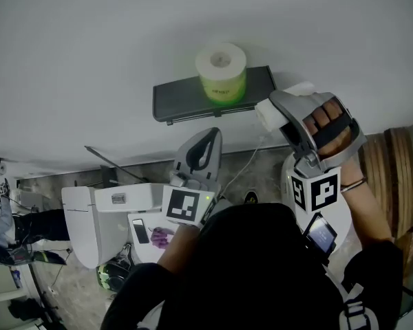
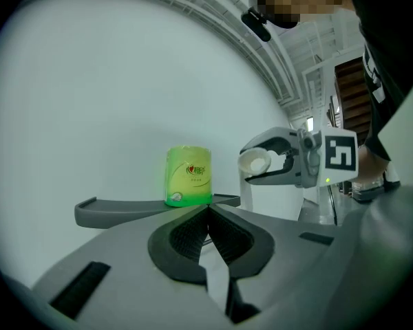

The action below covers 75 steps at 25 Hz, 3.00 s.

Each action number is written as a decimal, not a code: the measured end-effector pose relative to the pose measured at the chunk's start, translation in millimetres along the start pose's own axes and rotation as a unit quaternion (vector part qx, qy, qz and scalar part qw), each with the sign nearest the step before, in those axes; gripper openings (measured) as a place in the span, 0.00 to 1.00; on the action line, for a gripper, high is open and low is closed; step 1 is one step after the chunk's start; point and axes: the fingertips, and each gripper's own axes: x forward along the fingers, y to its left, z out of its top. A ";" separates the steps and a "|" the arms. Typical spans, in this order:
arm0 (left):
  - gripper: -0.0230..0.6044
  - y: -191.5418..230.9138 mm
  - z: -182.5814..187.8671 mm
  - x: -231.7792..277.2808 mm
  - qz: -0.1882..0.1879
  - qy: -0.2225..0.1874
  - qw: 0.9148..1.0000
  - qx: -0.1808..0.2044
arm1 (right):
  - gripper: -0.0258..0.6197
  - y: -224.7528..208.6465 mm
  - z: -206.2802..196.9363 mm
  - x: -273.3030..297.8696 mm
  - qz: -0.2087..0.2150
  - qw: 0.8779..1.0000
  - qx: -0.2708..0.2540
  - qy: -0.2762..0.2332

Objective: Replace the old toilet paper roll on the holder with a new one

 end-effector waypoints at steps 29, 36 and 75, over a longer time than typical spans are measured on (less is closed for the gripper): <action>0.07 101.8 -4.3 -94.9 0.095 0.032 0.995 -0.017 | 0.37 -76.9 127.7 139.6 -0.059 0.715 0.684 -0.131; 0.07 120.7 -3.7 -103.6 0.070 0.031 0.997 -0.026 | 0.37 -66.0 135.8 162.3 -0.069 0.726 0.680 -0.081; 0.07 132.0 -8.3 -96.6 -0.004 0.015 1.000 -0.020 | 0.44 -98.2 139.3 144.0 -0.066 0.739 0.667 -0.067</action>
